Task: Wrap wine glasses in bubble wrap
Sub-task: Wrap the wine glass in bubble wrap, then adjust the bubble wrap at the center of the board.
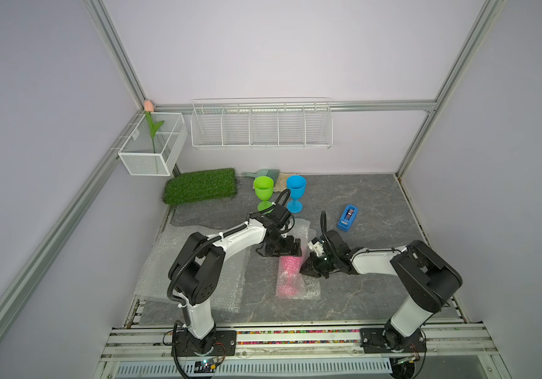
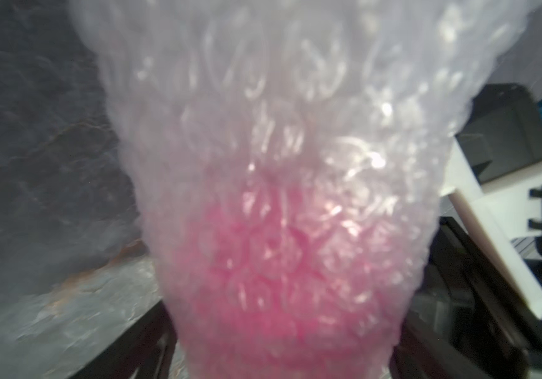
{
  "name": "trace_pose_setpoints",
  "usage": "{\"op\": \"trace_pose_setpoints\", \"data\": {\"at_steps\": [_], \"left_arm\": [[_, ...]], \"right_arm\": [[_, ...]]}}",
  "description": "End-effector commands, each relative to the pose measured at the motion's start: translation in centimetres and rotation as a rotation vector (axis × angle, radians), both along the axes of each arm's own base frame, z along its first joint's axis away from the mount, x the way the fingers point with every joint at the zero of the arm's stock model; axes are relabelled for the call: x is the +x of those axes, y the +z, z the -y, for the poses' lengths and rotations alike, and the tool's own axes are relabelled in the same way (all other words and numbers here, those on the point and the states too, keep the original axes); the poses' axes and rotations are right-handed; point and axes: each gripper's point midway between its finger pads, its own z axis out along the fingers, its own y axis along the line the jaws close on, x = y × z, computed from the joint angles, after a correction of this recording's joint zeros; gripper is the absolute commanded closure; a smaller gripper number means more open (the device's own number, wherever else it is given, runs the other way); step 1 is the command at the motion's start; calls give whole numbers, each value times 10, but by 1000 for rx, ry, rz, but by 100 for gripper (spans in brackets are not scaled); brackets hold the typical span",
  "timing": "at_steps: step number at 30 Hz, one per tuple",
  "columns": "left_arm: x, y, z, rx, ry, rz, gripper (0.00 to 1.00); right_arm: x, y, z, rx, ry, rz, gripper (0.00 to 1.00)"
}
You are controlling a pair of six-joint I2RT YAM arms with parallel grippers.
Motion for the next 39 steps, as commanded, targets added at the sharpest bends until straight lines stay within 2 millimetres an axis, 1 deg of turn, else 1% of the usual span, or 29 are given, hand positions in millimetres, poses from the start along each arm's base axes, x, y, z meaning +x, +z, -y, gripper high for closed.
{"op": "trace_pose_setpoints", "data": {"at_steps": [1,4,9,11,13,14,16,19,22,25,26,30,34,37,39], "left_arm": [[-4,-18,-4,41,-4,-26,11],[-2,-20,-5,47,9,-24,14],[-2,-23,-7,61,27,-23,19],[-2,-25,-8,65,33,-27,21],[-2,-26,-8,63,38,-26,22],[-2,-26,-8,63,40,-27,23],[-1,-27,-9,67,48,-28,24],[-1,-28,-10,75,60,-26,27],[0,-28,-10,74,67,-27,30],[-1,-29,-9,72,68,-33,31],[-1,-29,-9,75,69,-33,31],[-3,-27,-6,68,62,-37,32],[-3,-26,-5,73,61,-33,32],[-3,-27,-6,77,61,-35,32],[-3,-27,-6,78,60,-34,32]], "right_arm": [[-5,6,12,-44,7,10,85],[-7,13,29,-117,5,37,73],[-18,24,60,-225,-4,81,47],[-22,25,68,-244,-12,87,38],[-30,19,73,-251,-15,72,32],[-34,15,74,-245,-12,59,29],[-41,10,68,-197,0,39,23],[-48,11,47,-64,36,22,13],[-49,20,27,62,40,31,1],[-41,37,15,174,-3,76,11],[-39,43,12,197,-9,89,11],[-37,57,2,213,0,117,12],[-34,61,1,226,-45,108,11],[-35,65,-2,215,-41,104,11],[-37,64,-5,178,-21,92,5]]}}
